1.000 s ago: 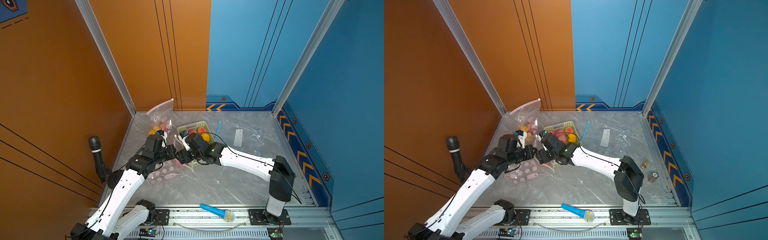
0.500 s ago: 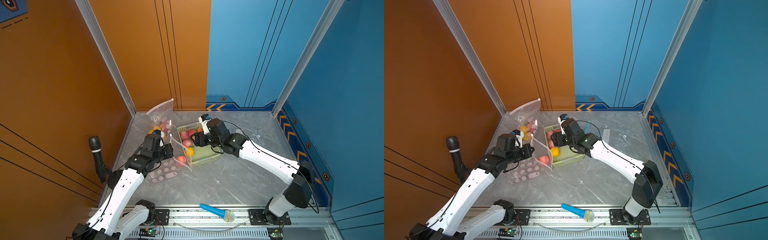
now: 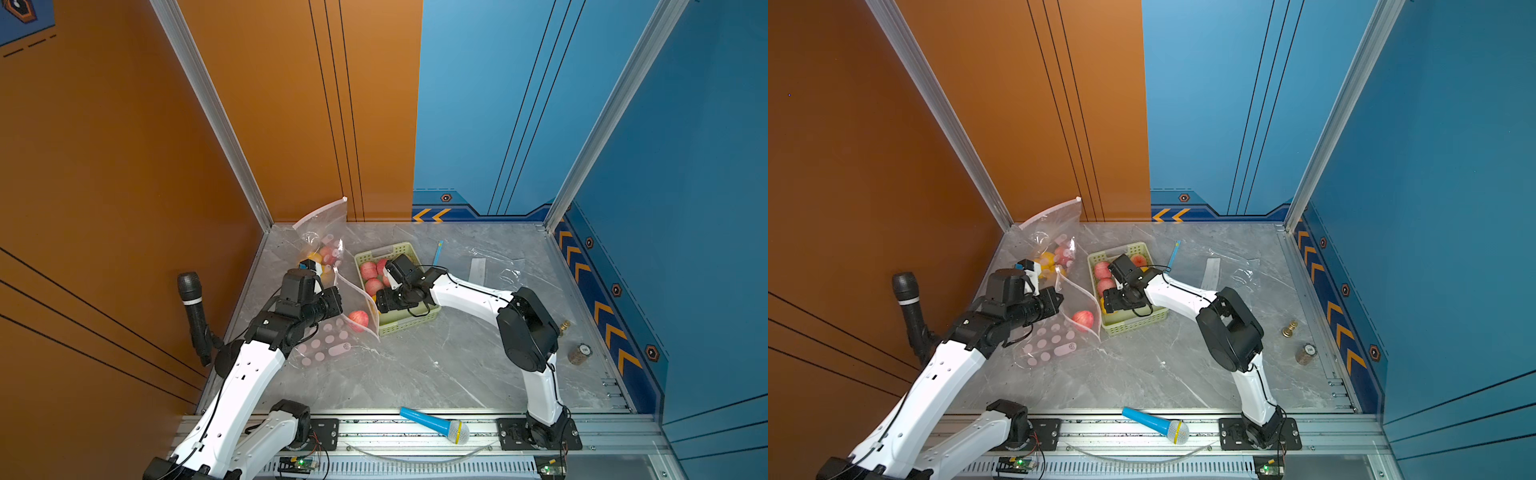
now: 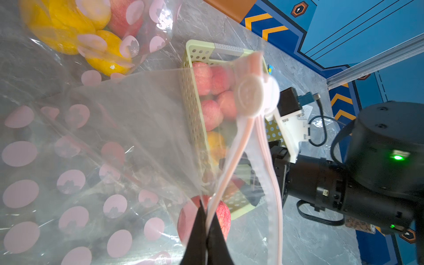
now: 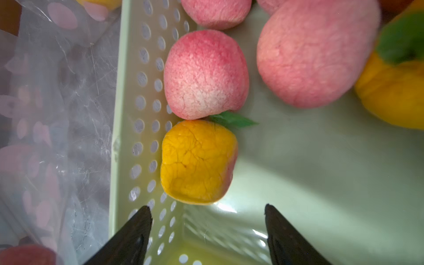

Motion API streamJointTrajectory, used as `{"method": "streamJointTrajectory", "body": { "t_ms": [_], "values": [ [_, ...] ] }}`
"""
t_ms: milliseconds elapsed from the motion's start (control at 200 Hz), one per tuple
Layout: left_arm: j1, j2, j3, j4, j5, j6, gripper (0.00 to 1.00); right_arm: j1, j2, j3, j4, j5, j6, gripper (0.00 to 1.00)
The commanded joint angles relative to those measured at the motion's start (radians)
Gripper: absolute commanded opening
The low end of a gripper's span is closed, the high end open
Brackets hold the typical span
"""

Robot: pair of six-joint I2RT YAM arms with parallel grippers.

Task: Place the peach in a zip-top bag and seal the zipper
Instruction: Pick up the peach from the basket.

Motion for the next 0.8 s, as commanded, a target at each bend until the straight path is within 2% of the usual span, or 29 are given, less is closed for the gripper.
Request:
{"method": "streamJointTrajectory", "body": {
  "t_ms": [0,140,431,611,796],
  "values": [
    [0.013,-0.020,-0.012,-0.021,-0.012,0.016,0.00,0.001,0.037,0.055,-0.023,-0.027,-0.013,0.79],
    [0.016,-0.024,-0.017,-0.021,-0.007,0.013,0.00,0.003,0.082,0.085,-0.022,-0.031,-0.012,0.78],
    [0.017,-0.023,-0.019,-0.022,-0.001,0.012,0.00,0.001,0.139,0.117,-0.039,0.001,-0.016,0.70],
    [0.018,-0.023,-0.022,-0.021,0.002,0.010,0.00,-0.004,0.115,0.100,-0.037,0.022,-0.027,0.57],
    [0.017,-0.019,-0.022,-0.022,0.008,0.006,0.00,-0.006,0.021,0.030,-0.011,0.058,-0.038,0.43]
  ]
}}
